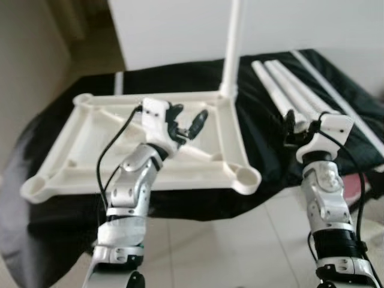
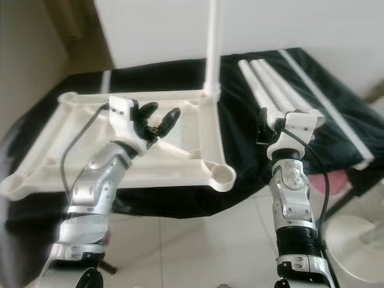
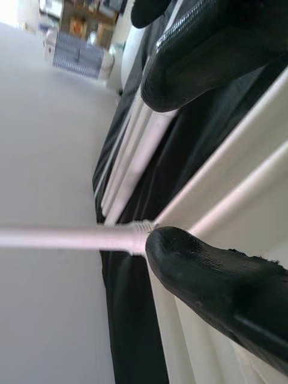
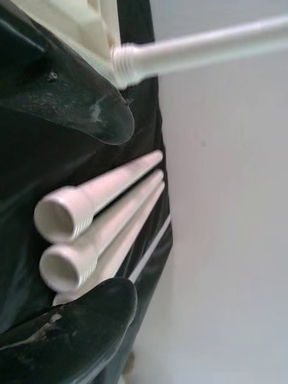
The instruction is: Building children table
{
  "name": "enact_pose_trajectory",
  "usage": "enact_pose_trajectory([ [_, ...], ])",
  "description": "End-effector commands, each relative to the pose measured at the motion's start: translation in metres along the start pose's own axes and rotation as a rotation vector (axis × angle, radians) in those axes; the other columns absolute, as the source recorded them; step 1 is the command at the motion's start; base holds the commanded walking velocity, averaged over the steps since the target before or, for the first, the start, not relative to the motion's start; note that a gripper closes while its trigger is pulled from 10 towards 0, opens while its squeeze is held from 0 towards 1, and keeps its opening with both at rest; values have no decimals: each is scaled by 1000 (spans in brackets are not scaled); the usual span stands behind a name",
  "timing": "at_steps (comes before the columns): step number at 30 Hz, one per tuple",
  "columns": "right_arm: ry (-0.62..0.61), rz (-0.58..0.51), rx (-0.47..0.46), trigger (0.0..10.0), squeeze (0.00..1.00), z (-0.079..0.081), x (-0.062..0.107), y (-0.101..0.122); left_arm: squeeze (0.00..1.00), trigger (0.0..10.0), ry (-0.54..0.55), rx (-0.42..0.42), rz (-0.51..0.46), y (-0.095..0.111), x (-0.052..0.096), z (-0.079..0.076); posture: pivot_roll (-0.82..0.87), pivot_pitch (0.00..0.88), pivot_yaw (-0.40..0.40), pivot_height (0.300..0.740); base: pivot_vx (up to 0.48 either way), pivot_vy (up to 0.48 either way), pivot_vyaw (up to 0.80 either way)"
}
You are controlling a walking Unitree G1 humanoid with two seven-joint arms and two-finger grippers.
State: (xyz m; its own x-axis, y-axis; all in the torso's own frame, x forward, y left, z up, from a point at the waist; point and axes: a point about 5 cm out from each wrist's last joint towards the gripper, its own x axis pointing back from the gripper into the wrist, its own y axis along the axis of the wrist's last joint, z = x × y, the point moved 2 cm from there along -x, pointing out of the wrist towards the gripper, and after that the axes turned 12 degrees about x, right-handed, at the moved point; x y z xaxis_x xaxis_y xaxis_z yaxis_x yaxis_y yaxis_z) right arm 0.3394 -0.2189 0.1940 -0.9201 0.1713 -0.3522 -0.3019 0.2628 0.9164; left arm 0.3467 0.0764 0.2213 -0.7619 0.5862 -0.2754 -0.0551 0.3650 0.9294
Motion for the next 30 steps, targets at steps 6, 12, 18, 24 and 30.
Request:
enact_pose_trajectory([
  [6, 11, -8, -2, 10000, 0, 2, -2, 0, 0, 10000, -5, 4, -9, 1, 1, 3, -62, 0, 37, 740, 0, 0, -110],
  [12, 13, -8, 0, 10000, 0, 3, -2, 0, 0, 10000, -12, 4, -13, 2, 1, 2, -58, 0, 38, 740, 0, 0, 0],
  [18, 13, -7, 0, 10000, 0, 3, -2, -1, 0, 10000, -19, 8, -11, 2, 1, 1, -56, 0, 36, 740, 0, 0, 0],
  [24, 11, -3, 3, 10000, 0, 3, -3, -2, 0, 10000, -23, 17, -8, 2, 1, 1, -55, 0, 36, 740, 0, 0, 0],
  [30, 12, -3, 3, 10000, 0, 3, -3, -3, 0, 10000, -28, 19, -8, 2, 2, 1, -52, 0, 36, 740, 41, 0, 0],
])
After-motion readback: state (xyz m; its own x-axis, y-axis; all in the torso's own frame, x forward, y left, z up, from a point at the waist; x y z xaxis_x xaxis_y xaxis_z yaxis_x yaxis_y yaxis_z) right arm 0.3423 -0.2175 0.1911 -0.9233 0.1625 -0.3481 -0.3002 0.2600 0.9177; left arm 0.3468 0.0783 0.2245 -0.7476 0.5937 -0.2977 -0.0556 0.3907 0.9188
